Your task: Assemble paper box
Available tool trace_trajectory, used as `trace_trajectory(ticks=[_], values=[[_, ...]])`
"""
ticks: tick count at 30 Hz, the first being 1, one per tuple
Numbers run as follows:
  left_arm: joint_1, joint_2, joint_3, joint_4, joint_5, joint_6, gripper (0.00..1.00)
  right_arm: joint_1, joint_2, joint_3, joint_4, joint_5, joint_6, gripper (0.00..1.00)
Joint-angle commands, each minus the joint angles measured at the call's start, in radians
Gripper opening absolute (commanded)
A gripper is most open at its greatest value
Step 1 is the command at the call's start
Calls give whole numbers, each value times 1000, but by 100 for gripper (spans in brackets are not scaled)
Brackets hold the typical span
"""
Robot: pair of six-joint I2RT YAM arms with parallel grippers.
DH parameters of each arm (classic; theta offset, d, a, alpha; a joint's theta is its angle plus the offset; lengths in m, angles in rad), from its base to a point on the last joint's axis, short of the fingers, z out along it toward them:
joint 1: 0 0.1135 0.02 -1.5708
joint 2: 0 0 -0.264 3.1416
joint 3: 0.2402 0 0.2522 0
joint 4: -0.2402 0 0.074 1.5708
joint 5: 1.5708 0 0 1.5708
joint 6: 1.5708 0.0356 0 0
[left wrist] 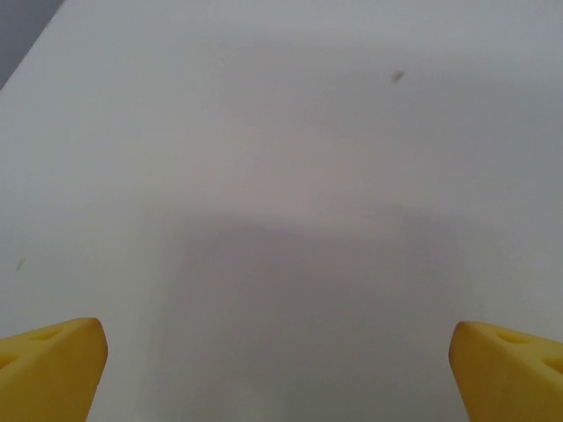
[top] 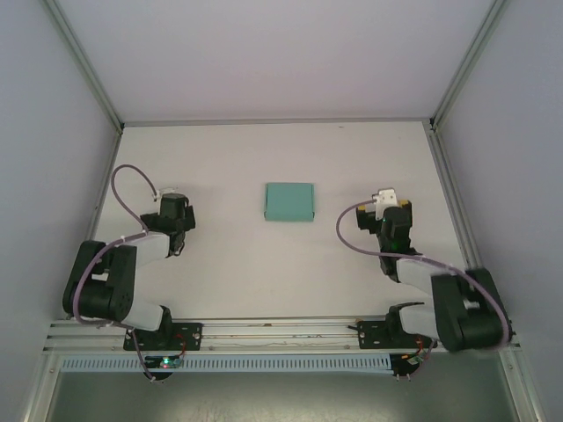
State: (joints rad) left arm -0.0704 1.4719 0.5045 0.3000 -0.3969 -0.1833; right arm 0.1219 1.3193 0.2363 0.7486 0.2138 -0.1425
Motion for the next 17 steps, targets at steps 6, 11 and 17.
trace_trajectory(ticks=[6,11,17], values=[[23,39,-35,397,114,108,100,-96,181,107,235,-114,162,98],[23,46,-41,426,111,113,100,-94,186,102,247,-116,158,98],[25,44,-42,422,112,113,100,-96,188,102,248,-120,161,98]])
